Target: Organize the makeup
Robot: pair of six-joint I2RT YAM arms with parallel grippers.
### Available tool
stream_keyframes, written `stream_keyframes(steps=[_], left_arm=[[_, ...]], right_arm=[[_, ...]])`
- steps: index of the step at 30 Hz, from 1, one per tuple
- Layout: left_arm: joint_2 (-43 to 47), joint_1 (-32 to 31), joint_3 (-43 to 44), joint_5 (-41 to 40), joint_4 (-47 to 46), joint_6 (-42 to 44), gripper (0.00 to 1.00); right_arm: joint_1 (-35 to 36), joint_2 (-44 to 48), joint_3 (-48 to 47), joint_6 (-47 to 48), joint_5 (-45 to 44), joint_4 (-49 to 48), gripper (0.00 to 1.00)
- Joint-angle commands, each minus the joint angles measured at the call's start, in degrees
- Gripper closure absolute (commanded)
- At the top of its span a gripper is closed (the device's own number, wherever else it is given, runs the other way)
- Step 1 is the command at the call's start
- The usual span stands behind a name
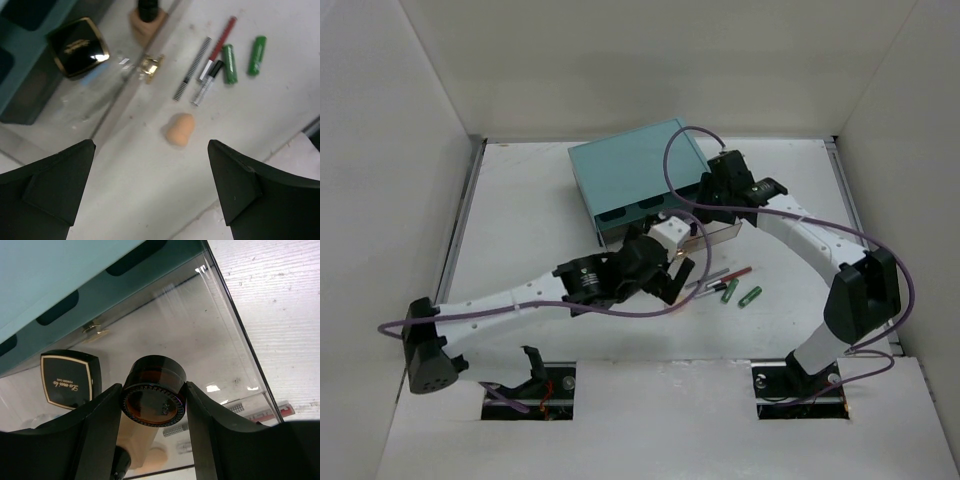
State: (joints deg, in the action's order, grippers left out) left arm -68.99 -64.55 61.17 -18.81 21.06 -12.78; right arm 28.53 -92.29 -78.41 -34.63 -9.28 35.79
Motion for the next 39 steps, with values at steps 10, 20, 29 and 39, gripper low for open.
stream_keyframes(steps=[10, 20, 29, 39], left_arm=[[-8.2, -9.1, 3.7, -0.6, -0.8, 3.4, 0.0], [-20.0, -8.5, 3.2, 4.7, -3.6, 3.8, 0.05], [-32.1, -5.3, 7.5, 2.3, -3.4, 6.8, 0.09], [-36.4, -4.0, 9.1, 2.6, -3.1, 8.2, 0.64]], right_arm=[[-0.2, 2.5, -1.0, 1.4, -0.2, -4.1, 0.33], [-2.7, 12.6, 1.9, 3.8, 0.8, -5.9, 0.22], [-6.4, 23.8, 10.9, 2.8, 1.1, -7.8, 0.16], [-7.5, 26.6, 13.1, 2.7, 1.1, -8.4, 0.17]])
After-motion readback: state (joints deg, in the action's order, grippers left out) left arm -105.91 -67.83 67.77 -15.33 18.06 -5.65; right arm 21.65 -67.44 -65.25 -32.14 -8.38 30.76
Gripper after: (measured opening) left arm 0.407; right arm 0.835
